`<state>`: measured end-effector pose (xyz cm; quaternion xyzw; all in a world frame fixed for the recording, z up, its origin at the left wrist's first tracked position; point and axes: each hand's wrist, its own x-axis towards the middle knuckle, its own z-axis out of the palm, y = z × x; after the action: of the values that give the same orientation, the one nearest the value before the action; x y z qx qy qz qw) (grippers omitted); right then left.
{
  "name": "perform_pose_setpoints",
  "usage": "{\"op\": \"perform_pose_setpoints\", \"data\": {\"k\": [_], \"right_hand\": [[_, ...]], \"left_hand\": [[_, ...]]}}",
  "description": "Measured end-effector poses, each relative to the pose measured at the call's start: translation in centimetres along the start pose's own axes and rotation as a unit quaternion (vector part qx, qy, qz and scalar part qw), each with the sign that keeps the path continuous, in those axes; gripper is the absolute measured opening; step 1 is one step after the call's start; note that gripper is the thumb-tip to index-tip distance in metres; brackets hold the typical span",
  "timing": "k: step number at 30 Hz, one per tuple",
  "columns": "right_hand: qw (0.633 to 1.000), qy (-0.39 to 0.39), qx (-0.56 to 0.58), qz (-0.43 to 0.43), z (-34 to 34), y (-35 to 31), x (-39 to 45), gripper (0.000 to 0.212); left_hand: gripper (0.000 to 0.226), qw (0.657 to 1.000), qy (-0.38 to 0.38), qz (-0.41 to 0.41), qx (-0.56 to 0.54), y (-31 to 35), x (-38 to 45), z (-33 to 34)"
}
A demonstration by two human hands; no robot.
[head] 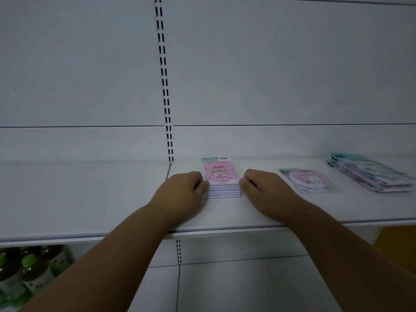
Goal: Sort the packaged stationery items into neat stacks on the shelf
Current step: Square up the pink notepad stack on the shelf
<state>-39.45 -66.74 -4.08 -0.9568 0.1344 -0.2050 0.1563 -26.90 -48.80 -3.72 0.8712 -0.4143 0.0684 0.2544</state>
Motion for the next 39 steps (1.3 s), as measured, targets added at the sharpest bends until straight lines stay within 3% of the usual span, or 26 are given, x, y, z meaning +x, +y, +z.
{"op": "perform_pose_setpoints", "data": {"k": [13, 27, 29, 31, 34, 39], "right_hand": [[0.996, -0.013, -0.077, -0.04, 0.1, -0.2, -0.3, 0.028], [0.988, 0.006, -0.143, -0.049, 0.1, -0.7, -0.7, 0.029], [0.995, 0.008, -0.1, -0.02, 0.0, -0.7, -0.6, 0.035], [0.997, 0.029, 0.05, 0.058, -0.6, -0.4, 0.3, 0.039], [0.957, 0.011, 0.23, 0.176, -1.9, -0.2, 3.6, 0.037], [0.972, -0.075, 0.096, 0.203, -0.7, -0.3, 7.6, 0.048]], "left_hand": [[0.025, 0.999, 0.001, 0.031, 0.038, 0.0, -0.2, 0.1], [0.031, 0.999, -0.003, 0.031, 0.039, 0.1, -0.4, 0.0], [0.036, 1.0, -0.018, -0.01, 0.002, 0.1, 0.0, -0.7], [0.038, 0.992, -0.047, -0.077, -0.093, -0.1, 1.2, -1.6], [0.039, 0.97, -0.086, -0.156, -0.165, -0.1, 3.8, -2.2], [0.053, 0.967, -0.135, -0.187, -0.108, 0.1, 6.7, -1.5]]}}
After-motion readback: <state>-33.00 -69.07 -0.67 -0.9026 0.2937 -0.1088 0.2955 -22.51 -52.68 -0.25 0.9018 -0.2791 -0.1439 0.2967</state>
